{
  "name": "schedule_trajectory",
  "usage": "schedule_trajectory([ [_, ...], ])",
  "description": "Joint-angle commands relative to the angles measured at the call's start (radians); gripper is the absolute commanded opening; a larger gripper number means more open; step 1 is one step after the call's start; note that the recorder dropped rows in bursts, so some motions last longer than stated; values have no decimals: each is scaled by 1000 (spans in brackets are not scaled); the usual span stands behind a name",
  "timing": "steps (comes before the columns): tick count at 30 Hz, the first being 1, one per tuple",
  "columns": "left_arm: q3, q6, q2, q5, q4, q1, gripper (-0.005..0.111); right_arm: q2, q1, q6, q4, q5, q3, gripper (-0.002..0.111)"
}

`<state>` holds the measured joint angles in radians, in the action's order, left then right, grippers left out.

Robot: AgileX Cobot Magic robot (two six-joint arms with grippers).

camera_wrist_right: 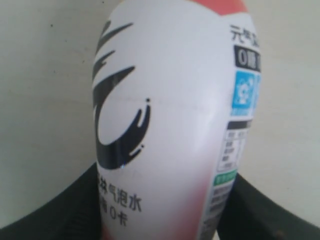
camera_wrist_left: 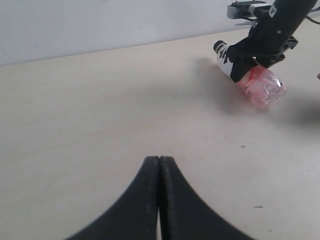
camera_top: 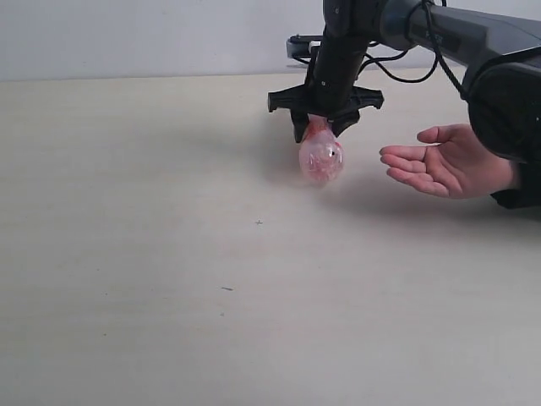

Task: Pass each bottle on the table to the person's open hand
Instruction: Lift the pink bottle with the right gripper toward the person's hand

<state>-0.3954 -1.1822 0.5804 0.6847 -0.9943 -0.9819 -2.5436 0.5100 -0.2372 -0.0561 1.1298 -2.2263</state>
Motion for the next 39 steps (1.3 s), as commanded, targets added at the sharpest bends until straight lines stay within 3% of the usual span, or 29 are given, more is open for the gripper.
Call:
schedule_trajectory([
  [1,5,0,-5,-3,-8,-5,0,52,1,58,6,56,-7,0],
  [19,5,0,-5,-3,-8,-5,0,441,1,145,4,91,6,0],
  [39,5,0,-5,-3,-8,-5,0,987,1,168,99,91,778,0],
])
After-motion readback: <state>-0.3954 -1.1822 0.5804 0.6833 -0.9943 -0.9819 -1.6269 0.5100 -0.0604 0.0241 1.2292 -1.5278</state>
